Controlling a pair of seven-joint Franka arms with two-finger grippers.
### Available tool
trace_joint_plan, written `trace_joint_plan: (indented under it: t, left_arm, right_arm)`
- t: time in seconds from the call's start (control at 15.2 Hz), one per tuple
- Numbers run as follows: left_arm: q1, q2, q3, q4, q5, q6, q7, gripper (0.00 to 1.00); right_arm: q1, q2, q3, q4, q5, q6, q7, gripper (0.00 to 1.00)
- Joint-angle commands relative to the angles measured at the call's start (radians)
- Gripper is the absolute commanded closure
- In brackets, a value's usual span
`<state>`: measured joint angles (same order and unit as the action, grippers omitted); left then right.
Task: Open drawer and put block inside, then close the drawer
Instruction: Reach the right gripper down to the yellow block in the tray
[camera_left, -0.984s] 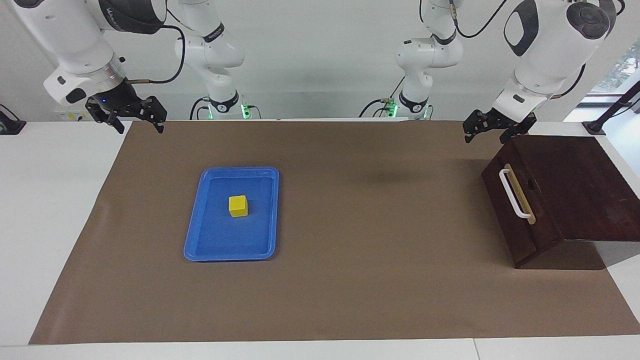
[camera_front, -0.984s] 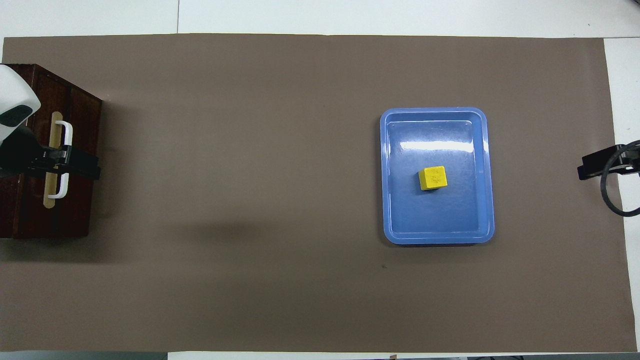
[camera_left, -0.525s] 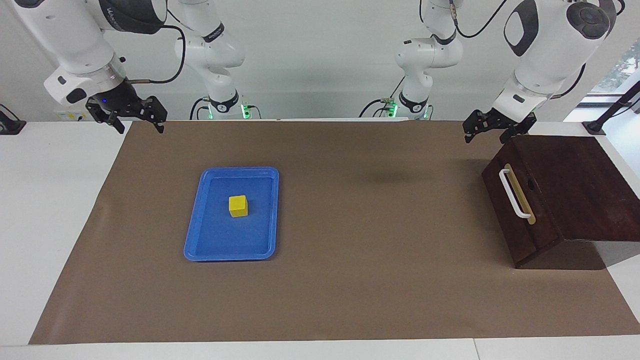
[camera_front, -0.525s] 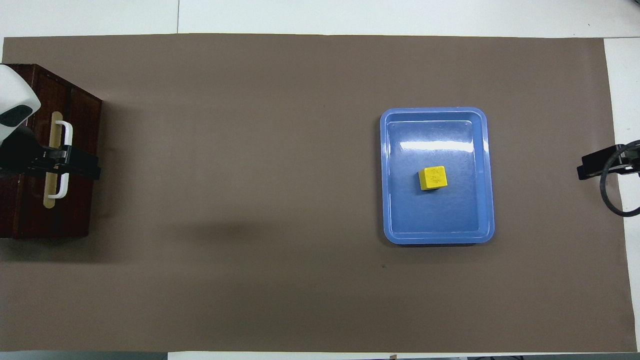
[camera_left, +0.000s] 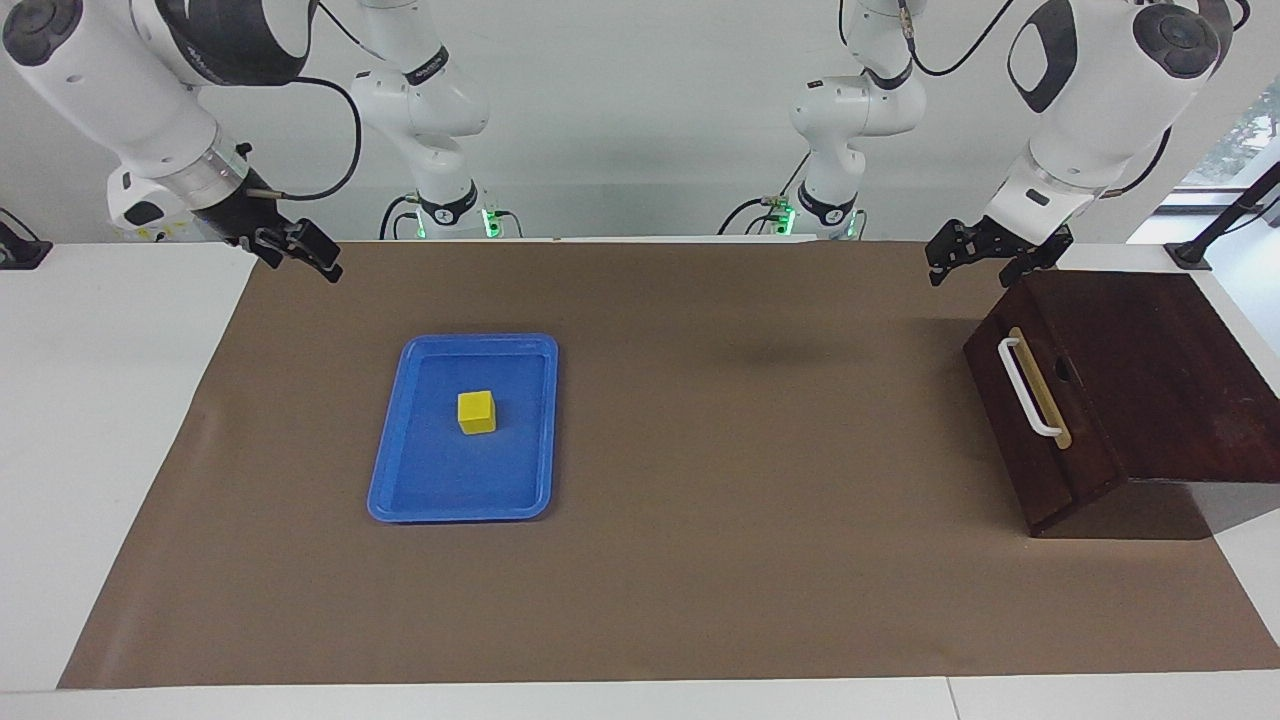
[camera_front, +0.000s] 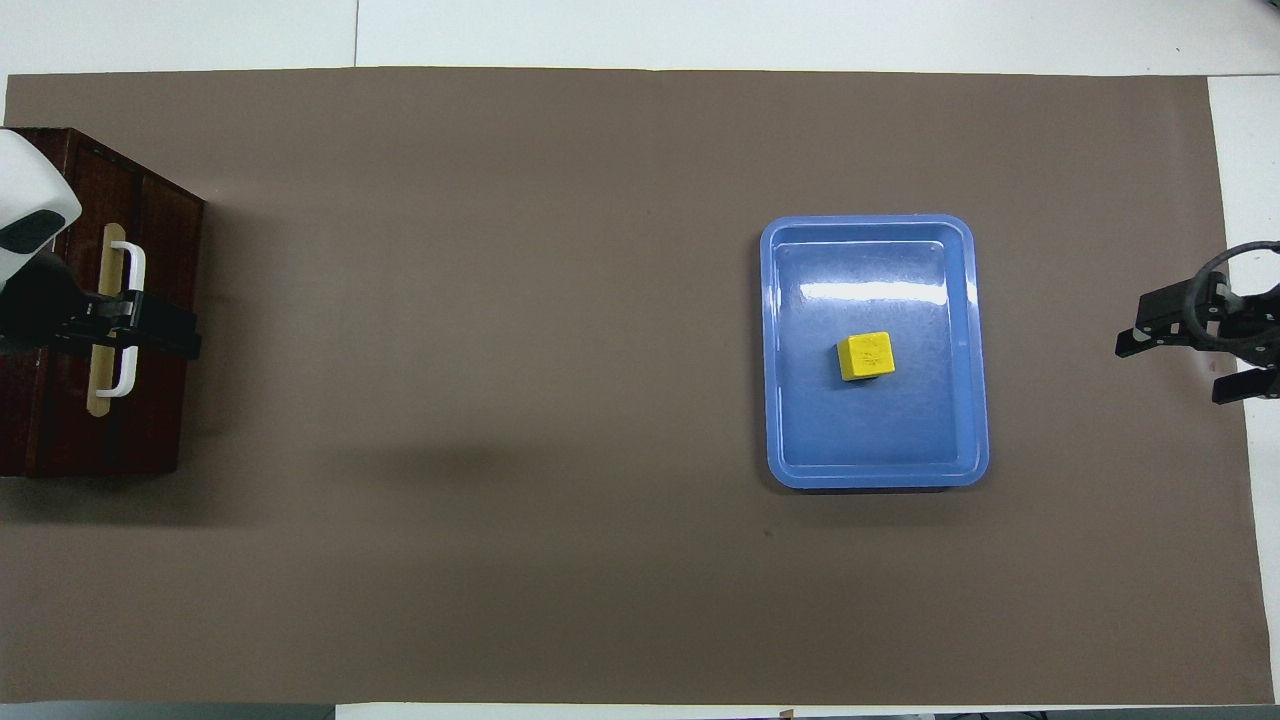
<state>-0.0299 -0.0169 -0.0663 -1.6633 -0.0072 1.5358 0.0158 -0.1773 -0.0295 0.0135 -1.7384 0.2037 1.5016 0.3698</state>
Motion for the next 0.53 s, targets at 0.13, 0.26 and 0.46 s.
trace_joint_plan:
  t: [0.13,0.26,0.46]
  left_arm:
    - [0.008,-0.02,-0.003,-0.01,-0.013,-0.002,0.001,0.0]
    - [0.008,-0.02,-0.003,-0.01,-0.013,-0.002,0.001,0.0]
    - [0.008,-0.02,-0.003,-0.01,-0.013,-0.002,0.001,0.0]
  right_arm:
    - [-0.033,0.04,0.008,-0.166,0.267,0.15,0.377,0.0]
    - [-0.036,0.063,0.008,-0.234,0.363,0.231,0.466,0.0]
    - [-0.028,0.091,0.008,-0.326,0.471,0.345,0.497,0.0]
